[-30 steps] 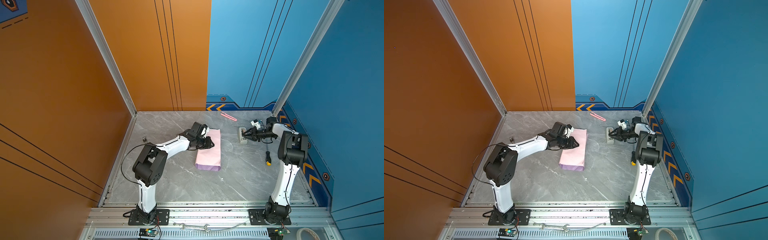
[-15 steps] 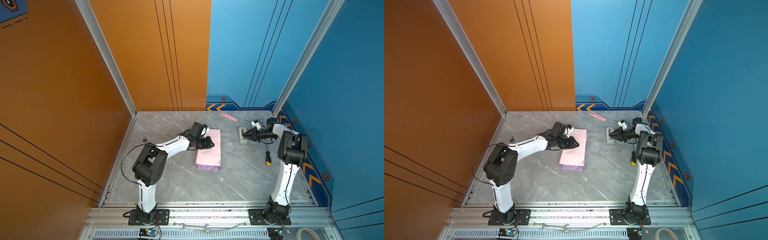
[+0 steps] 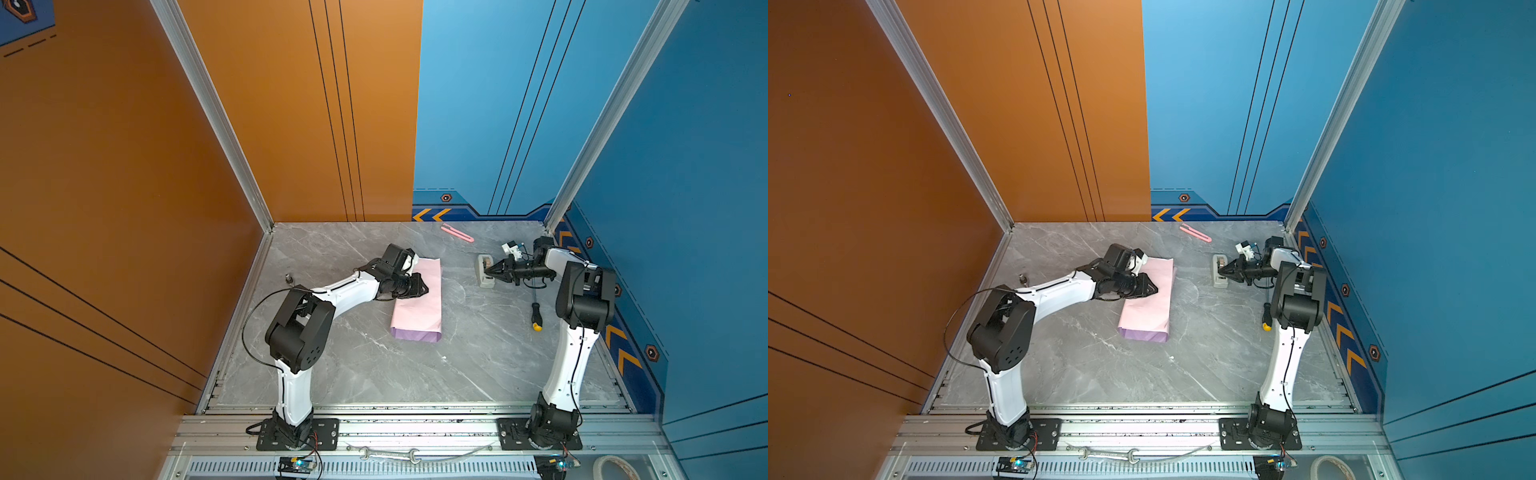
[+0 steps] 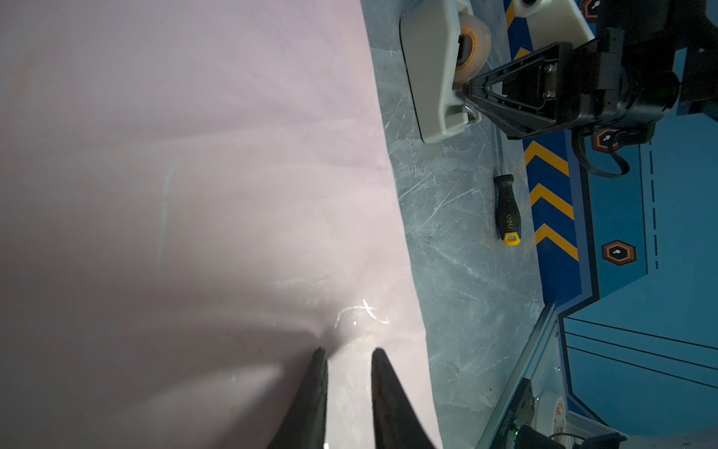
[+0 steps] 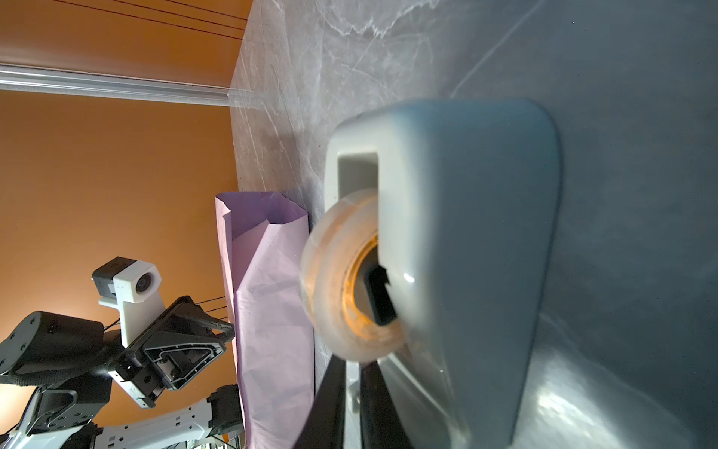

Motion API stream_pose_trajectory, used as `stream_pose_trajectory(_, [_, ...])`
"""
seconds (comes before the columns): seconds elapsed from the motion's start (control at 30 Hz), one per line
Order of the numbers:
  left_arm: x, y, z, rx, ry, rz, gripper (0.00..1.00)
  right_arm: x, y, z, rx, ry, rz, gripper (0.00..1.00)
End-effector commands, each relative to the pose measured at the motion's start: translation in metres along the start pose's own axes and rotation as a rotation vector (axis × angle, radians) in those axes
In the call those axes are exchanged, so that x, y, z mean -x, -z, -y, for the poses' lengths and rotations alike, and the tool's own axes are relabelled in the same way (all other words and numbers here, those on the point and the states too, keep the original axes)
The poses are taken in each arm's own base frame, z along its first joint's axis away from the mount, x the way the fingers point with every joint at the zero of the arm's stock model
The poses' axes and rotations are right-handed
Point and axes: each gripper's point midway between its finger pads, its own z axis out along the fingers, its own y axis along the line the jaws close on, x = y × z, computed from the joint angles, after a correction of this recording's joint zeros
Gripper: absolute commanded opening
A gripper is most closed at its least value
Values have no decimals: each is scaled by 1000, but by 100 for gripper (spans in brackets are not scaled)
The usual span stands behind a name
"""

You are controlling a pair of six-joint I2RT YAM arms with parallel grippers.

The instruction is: Wrap the gift box in paper

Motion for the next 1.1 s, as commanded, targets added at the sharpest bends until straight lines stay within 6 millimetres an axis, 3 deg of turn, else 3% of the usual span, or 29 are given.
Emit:
stream_pose_trajectory(0.0, [-28,-6,-41,135,73,-81,23,-7,-2,-23,61,-38,-27,8])
stream_pose_trajectory(0.17, [-28,-5,-42,138,72,-79,23,-4,5,-26,43,-62,-11,0])
stream_pose_trajectory(0.57, [-27,-3,-41,137,70,-68,23,-8,19,-46,45,-106,13,0])
stream_pose_trajectory(0.83, [-26,-3,-38,128,64,-66,23,-26,28,-45,4,-187,24,0])
stream_pose_trajectory(1.07, [-26,-4,-36,125,63,-69,23,-54,41,-49,-18,-230,41,0])
